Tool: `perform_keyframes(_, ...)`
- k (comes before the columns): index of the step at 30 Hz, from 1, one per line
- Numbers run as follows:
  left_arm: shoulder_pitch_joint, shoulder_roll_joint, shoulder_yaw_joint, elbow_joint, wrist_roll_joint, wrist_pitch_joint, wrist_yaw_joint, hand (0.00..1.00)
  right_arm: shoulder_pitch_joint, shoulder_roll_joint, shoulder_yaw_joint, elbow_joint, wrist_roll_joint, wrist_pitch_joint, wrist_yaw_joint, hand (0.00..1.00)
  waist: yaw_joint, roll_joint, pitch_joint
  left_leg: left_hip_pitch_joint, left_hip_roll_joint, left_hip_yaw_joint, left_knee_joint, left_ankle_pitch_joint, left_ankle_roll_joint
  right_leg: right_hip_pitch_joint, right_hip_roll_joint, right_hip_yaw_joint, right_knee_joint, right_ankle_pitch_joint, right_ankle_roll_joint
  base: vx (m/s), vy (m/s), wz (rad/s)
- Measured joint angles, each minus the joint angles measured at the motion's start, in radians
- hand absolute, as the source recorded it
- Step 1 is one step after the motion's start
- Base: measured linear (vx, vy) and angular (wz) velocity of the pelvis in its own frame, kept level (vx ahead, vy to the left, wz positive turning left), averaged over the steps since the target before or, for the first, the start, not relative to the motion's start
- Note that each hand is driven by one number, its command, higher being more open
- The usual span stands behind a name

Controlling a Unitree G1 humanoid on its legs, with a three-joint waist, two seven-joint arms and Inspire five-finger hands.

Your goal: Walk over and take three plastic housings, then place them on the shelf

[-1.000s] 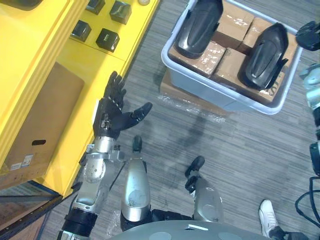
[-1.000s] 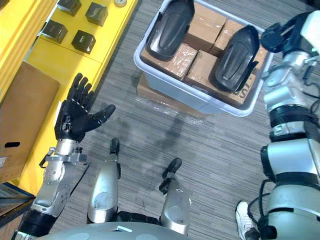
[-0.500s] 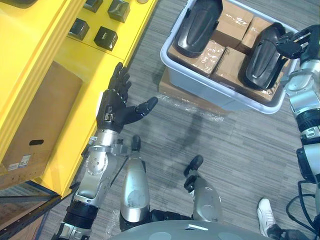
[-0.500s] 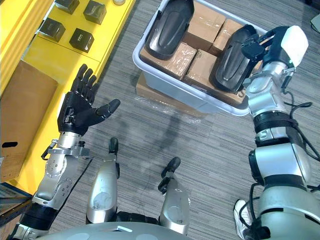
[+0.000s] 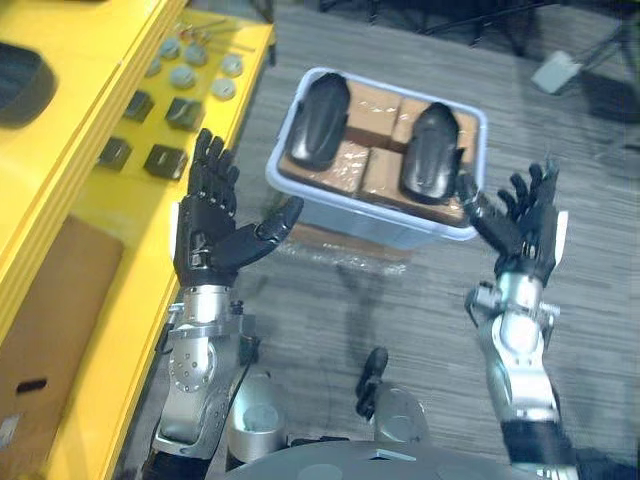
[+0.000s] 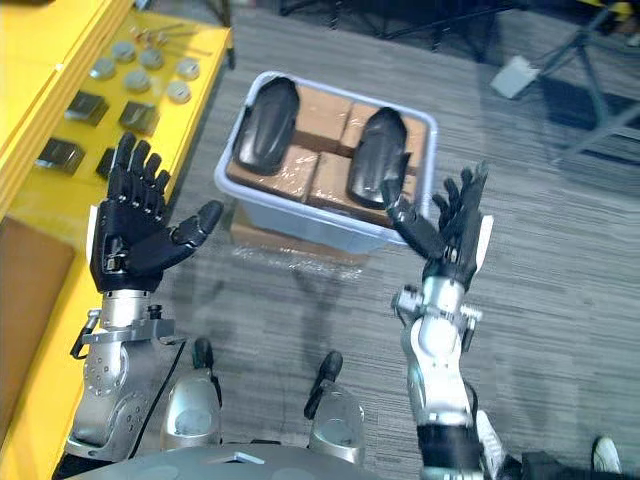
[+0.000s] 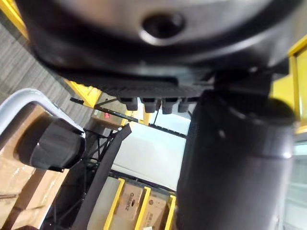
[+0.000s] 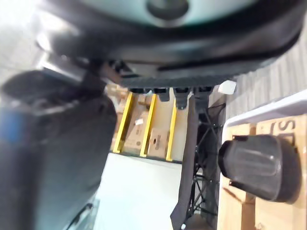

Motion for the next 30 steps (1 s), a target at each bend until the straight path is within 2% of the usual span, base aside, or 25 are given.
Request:
perform_keyframes(1,0.010,-0.013,0.007,0.000,-0.004,-0.011,0.011,1.00,0.058,0.024,-0.004,-0.027,0.014,-0.004,0.002,1.00,-0.022,0.006,-0.010,0.020,0.004,0.020,0.015,-0.010,-0.001,0.016,0.002,0.016,-0.011,0.007,0.009,0.04,0.026,-0.37)
perform_keyframes(3,0.029,-0.034,0.009,-0.008,-0.008,-0.029,0.023,1.00,0.100,0.049,-0.004,-0.028,0.029,-0.012,-0.007,1.00,-0.043,0.017,-0.034,0.034,0.012,0.042,0.034,-0.030,-0.004,0.020,0.007,0.040,-0.018,0.010,0.010,0.04,0.027,-0.39)
perform_keyframes(4,0.034,-0.041,0.007,-0.010,-0.013,-0.035,0.025,1.00,0.114,0.058,-0.004,-0.028,0.040,-0.014,-0.010,1.00,-0.044,0.022,-0.042,0.041,0.014,0.051,0.040,-0.037,-0.005,0.022,0.010,0.051,-0.022,0.013,0.010,0.08,0.043,-0.50)
perform_keyframes(6,0.038,-0.062,0.004,-0.017,-0.040,-0.039,0.027,1.00,0.147,0.074,-0.005,-0.019,0.059,-0.016,-0.025,1.00,-0.046,0.051,-0.058,0.055,0.031,0.075,0.088,-0.078,-0.009,0.029,0.020,0.080,-0.019,0.011,0.008,0.09,0.053,-0.45)
perform_keyframes(7,0.038,-0.069,-0.001,-0.017,-0.042,-0.039,0.026,1.00,0.163,0.075,-0.002,-0.011,0.060,-0.015,-0.030,1.00,-0.051,0.070,-0.067,0.052,0.042,0.079,0.138,-0.116,-0.008,0.026,0.021,0.091,0.005,0.001,0.002,0.06,0.060,-0.28)
perform_keyframes(8,0.038,-0.070,-0.008,-0.017,-0.043,-0.039,0.023,1.00,0.169,0.075,0.003,-0.005,0.060,-0.015,-0.032,1.00,-0.053,0.078,-0.071,0.047,0.047,0.073,0.172,-0.140,-0.007,0.023,0.020,0.096,0.033,-0.012,-0.002,0.05,0.074,-0.22)
perform_keyframes(11,0.038,-0.068,-0.029,-0.018,-0.057,-0.035,-0.016,1.00,0.168,0.084,0.031,0.011,0.060,-0.015,-0.045,1.00,-0.052,0.075,-0.069,0.043,0.058,0.056,0.265,-0.224,0.002,0.000,0.007,0.100,0.144,-0.043,-0.020,-0.01,0.125,-0.20)
perform_keyframes(12,0.038,-0.053,-0.047,-0.017,-0.084,-0.032,-0.041,1.00,0.171,0.090,0.060,0.018,0.062,-0.016,-0.057,1.00,-0.049,0.068,-0.066,0.052,0.061,0.057,0.294,-0.258,0.008,-0.053,-0.013,0.094,0.272,-0.037,-0.030,-0.10,0.154,-0.19)
perform_keyframes(15,0.070,-0.005,-0.075,-0.021,-0.085,-0.033,-0.069,1.00,0.204,0.107,0.112,0.028,0.072,-0.023,-0.062,1.00,-0.050,0.041,-0.069,0.086,0.057,0.073,0.289,-0.272,0.026,-0.108,-0.051,0.083,0.387,0.002,-0.079,-0.07,0.113,-0.14)
perform_keyframes(16,0.069,0.005,-0.080,-0.022,-0.086,-0.033,-0.066,1.00,0.203,0.110,0.112,0.032,0.073,-0.024,-0.057,1.00,-0.051,0.037,-0.069,0.090,0.057,0.071,0.289,-0.273,0.031,-0.116,-0.054,0.090,0.397,0.000,-0.082,0.00,0.050,-0.02)
perform_keyframes(17,0.066,0.015,-0.088,-0.021,-0.087,-0.034,-0.057,1.00,0.200,0.114,0.112,0.044,0.080,-0.031,-0.048,1.00,-0.057,0.035,-0.069,0.082,0.059,0.060,0.291,-0.274,0.036,-0.127,-0.045,0.125,0.376,-0.062,-0.077,0.01,-0.025,0.36)
perform_keyframes(18,0.039,0.022,-0.109,-0.020,-0.087,-0.038,-0.034,1.00,0.200,0.114,0.103,0.049,0.084,-0.057,-0.039,1.00,-0.073,0.037,-0.069,0.036,0.058,0.023,0.309,-0.278,0.031,-0.133,-0.023,0.189,0.278,-0.071,-0.066,0.02,-0.060,0.49)
perform_keyframes(21,-0.016,0.032,-0.140,-0.012,-0.088,-0.037,-0.004,1.00,0.199,0.113,0.090,0.052,0.090,-0.069,-0.033,1.00,-0.082,0.037,-0.069,-0.040,0.058,-0.040,0.376,-0.305,0.008,-0.152,-0.013,0.266,0.206,-0.068,-0.061,0.05,-0.152,0.57)
perform_keyframes(22,-0.022,0.036,-0.141,-0.008,-0.087,-0.037,0.006,1.00,0.200,0.109,0.089,0.057,0.096,-0.069,-0.022,1.00,-0.088,0.027,-0.073,-0.054,0.063,-0.076,0.419,-0.329,-0.021,-0.130,-0.002,0.295,0.210,-0.080,0.017,0.12,-0.221,0.64)
perform_keyframes(23,-0.019,0.026,-0.142,0.012,-0.091,-0.034,0.018,1.00,0.195,0.084,0.086,0.065,0.105,-0.068,-0.007,1.00,-0.093,0.074,-0.059,-0.044,0.095,-0.118,0.433,-0.345,-0.045,-0.111,0.021,0.249,0.271,-0.132,0.046,0.18,-0.214,0.64)
perform_keyframes(24,-0.015,0.020,-0.147,0.024,-0.096,-0.032,0.018,1.00,0.198,0.072,0.085,0.067,0.109,-0.066,-0.004,1.00,-0.096,0.089,-0.063,-0.037,0.102,-0.136,0.423,-0.339,-0.048,-0.107,0.026,0.227,0.303,-0.160,0.045,0.24,-0.204,0.61)
perform_keyframes(25,-0.003,0.009,-0.149,0.030,-0.117,-0.012,0.016,1.00,0.194,0.037,0.085,0.071,0.126,-0.055,0.001,1.00,-0.095,0.113,-0.079,-0.012,0.126,-0.149,0.395,-0.312,-0.065,-0.109,0.041,0.196,0.371,-0.212,0.022,0.27,-0.202,0.39)
perform_keyframes(26,0.000,0.006,-0.146,0.032,-0.118,-0.009,0.017,1.00,0.185,0.023,0.086,0.074,0.125,-0.050,0.003,1.00,-0.093,0.118,-0.082,-0.003,0.135,-0.151,0.389,-0.303,-0.058,-0.108,0.048,0.189,0.390,-0.230,0.012,0.33,-0.272,0.30)
perform_keyframes(27,0.003,-0.004,-0.134,0.034,-0.143,0.008,0.024,1.00,0.144,-0.010,0.089,0.088,0.124,-0.024,0.006,1.00,-0.092,0.120,-0.083,-0.003,0.155,-0.145,0.395,-0.261,-0.008,-0.102,0.060,0.168,0.415,-0.246,-0.007,0.25,-0.230,0.15)
perform_keyframes(28,0.003,-0.005,-0.131,0.038,-0.166,0.014,0.024,1.00,0.132,-0.020,0.090,0.095,0.125,-0.016,0.007,1.00,-0.094,0.120,-0.083,-0.006,0.165,-0.134,0.398,-0.237,0.010,-0.087,0.064,0.152,0.409,-0.247,-0.011,0.27,-0.282,0.29)
perform_keyframes(29,0.001,-0.007,-0.130,0.052,-0.190,0.019,0.021,1.00,0.125,-0.030,0.085,0.096,0.128,-0.008,0.007,1.00,-0.098,0.120,-0.083,-0.007,0.175,-0.106,0.398,-0.201,0.049,-0.054,0.065,0.129,0.385,-0.249,-0.016,0.20,-0.198,0.58)
perform_keyframes(30,0.002,-0.009,-0.130,0.068,-0.199,0.027,0.015,1.00,0.131,-0.039,0.068,0.094,0.127,-0.003,0.005,1.00,-0.105,0.119,-0.083,-0.009,0.185,-0.064,0.399,-0.155,0.075,0.000,0.058,0.096,0.340,-0.247,-0.023,0.20,-0.150,0.68)
